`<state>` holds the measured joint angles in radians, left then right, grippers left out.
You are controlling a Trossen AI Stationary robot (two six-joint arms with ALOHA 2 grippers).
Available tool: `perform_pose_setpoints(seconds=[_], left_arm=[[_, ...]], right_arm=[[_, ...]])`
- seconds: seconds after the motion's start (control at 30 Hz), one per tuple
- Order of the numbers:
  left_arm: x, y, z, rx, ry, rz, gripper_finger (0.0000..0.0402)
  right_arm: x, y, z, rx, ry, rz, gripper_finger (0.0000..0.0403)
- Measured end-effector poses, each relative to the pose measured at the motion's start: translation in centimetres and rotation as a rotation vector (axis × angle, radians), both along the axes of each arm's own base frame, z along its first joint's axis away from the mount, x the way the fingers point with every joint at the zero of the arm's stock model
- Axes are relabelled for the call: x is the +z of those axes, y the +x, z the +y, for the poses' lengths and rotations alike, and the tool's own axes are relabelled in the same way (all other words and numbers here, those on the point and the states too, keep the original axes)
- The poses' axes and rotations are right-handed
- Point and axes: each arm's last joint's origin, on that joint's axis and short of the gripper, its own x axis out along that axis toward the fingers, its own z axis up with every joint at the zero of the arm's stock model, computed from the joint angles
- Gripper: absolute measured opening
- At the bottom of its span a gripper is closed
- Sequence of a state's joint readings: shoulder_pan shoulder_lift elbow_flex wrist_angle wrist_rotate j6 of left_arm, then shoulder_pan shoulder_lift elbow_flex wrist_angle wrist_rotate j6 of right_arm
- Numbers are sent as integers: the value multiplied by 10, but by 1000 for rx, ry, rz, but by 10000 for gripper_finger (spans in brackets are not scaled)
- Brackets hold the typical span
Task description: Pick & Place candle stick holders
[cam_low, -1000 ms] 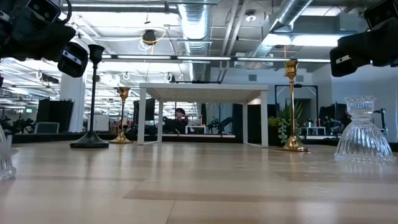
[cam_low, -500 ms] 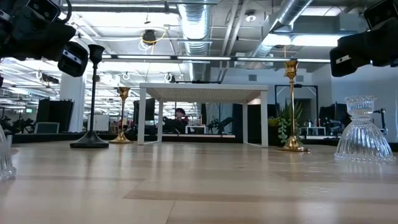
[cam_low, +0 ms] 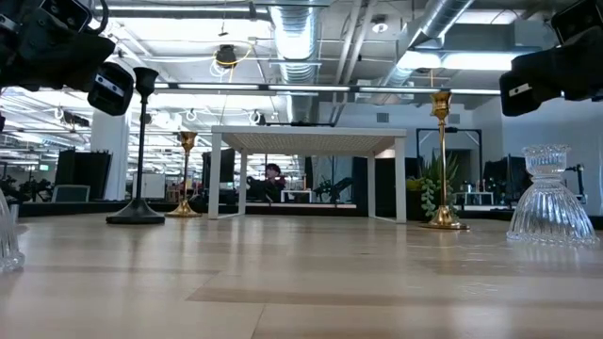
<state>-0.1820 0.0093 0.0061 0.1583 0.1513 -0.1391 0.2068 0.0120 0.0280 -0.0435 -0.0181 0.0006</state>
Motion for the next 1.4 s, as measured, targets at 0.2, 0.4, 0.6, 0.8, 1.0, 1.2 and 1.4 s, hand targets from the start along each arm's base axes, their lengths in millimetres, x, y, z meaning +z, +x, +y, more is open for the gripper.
perform_pose_setpoints(seconds=[0.2, 0.4, 0.6, 0.8, 1.0, 1.2, 1.4], left_arm=[[0, 0, 0, 0, 0, 0, 6], [1, 0, 0, 0, -3, -15, 6], [3, -1, 0, 0, -6, -32, 6], [3, 0, 0, 0, -6, -30, 6], [-5, 1, 1, 52, -31, 65, 5], [-3, 0, 3, 110, -88, 142, 4], [25, -16, 6, 141, -63, 287, 4]], right_arm=[[0, 0, 0, 0, 0, 0, 0], [0, 0, 0, 0, 0, 0, 0], [0, 0, 0, 1, 1, -3, 0], [3, 0, 0, 1, 8, -40, 0], [4, 0, 0, 1, 9, -44, 0], [4, 0, 0, 1, 10, -46, 0], [5, 0, 0, 1, 10, -49, 0]])
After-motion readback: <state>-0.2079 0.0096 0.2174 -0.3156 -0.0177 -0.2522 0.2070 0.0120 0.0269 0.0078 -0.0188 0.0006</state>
